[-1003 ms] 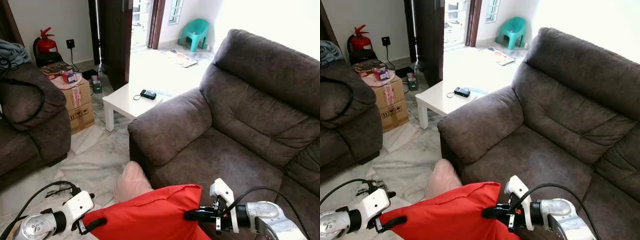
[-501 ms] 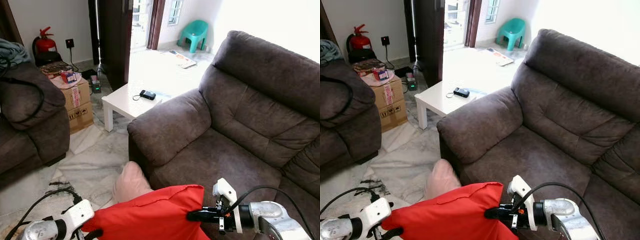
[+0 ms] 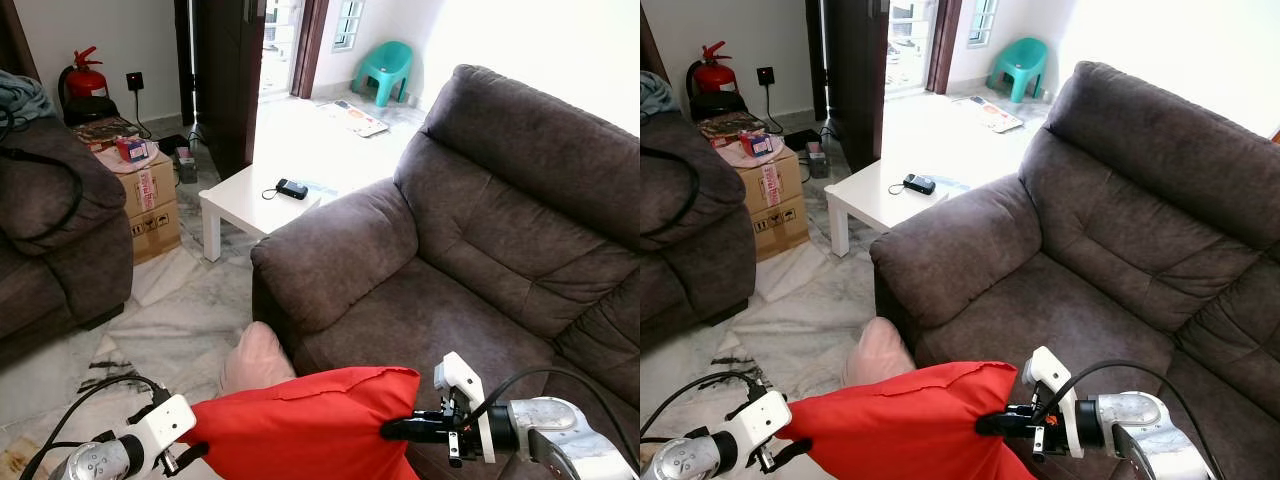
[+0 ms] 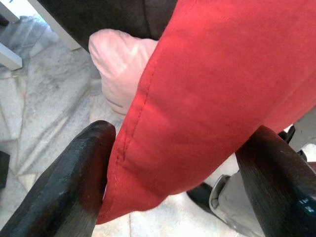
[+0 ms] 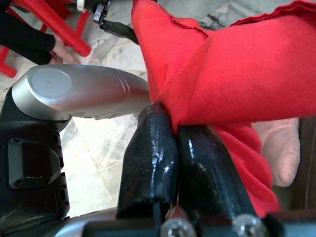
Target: Move the pillow to the sofa from floor
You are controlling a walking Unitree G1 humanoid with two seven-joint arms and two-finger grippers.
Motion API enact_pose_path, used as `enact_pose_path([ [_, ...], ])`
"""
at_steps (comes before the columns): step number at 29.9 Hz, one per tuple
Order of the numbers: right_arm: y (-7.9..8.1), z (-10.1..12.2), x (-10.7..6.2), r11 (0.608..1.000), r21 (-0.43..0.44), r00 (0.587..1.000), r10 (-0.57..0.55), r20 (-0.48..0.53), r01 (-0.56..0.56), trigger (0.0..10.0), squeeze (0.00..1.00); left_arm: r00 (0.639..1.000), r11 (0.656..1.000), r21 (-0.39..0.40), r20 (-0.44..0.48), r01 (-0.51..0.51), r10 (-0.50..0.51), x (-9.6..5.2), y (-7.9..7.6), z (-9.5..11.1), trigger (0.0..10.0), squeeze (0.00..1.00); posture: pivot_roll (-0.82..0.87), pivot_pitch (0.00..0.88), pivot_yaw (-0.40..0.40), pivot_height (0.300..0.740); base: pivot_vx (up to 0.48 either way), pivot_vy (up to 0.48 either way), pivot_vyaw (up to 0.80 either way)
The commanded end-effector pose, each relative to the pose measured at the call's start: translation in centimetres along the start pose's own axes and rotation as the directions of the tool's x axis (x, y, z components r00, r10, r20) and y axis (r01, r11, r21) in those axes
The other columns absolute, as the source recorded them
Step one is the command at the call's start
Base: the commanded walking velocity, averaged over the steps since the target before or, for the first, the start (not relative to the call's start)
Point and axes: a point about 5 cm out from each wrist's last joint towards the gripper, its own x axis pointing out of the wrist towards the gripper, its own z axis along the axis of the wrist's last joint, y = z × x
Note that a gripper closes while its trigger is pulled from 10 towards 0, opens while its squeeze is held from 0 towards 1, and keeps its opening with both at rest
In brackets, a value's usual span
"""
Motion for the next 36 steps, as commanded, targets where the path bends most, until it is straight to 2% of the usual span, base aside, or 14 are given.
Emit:
enact_pose_path([
  [1,-0.1,2.2,-1.4,0.997,-0.074,0.998,-0.001,0.071,0.006,10.0,0.0,0.999,1.0,-0.014,0.035,-0.002,0.002,0.4,-0.1,0.5,0.0,0.0,0.11,0.0,-0.248,0.74,0.0,0.0,0.0],
  [2,-0.1,2.2,-1.4,0.997,-0.074,0.998,0.0,0.07,0.005,10.0,0.0,0.998,0.999,-0.033,0.055,-0.003,0.005,0.4,-0.1,0.7,0.0,0.0,0.11,0.0,-0.248,0.74,0.0,0.0,0.0],
  [18,0.0,2.1,-1.3,0.998,-0.066,0.998,-0.002,0.065,0.006,10.0,0.0,0.997,0.999,-0.049,0.075,0.002,0.002,0.7,0.0,1.0,0.0,0.0,0.11,0.0,-0.248,0.74,0.0,0.0,0.0],
  [22,-0.1,2.1,-0.8,0.998,-0.068,0.998,-0.008,0.07,0.013,10.0,0.0,0.997,0.997,-0.08,0.081,-0.002,0.009,0.6,-0.3,0.8,0.0,0.0,0.11,0.0,-0.243,0.74,0.0,0.0,0.0],
  [36,0.0,2.0,0.0,0.998,-0.06,0.995,-0.004,0.095,0.01,10.0,0.0,0.996,0.997,-0.081,0.085,0.007,0.0,0.4,-0.5,0.6,0.0,0.0,0.12,0.0,-0.222,0.74,0.0,0.0,0.0],
])
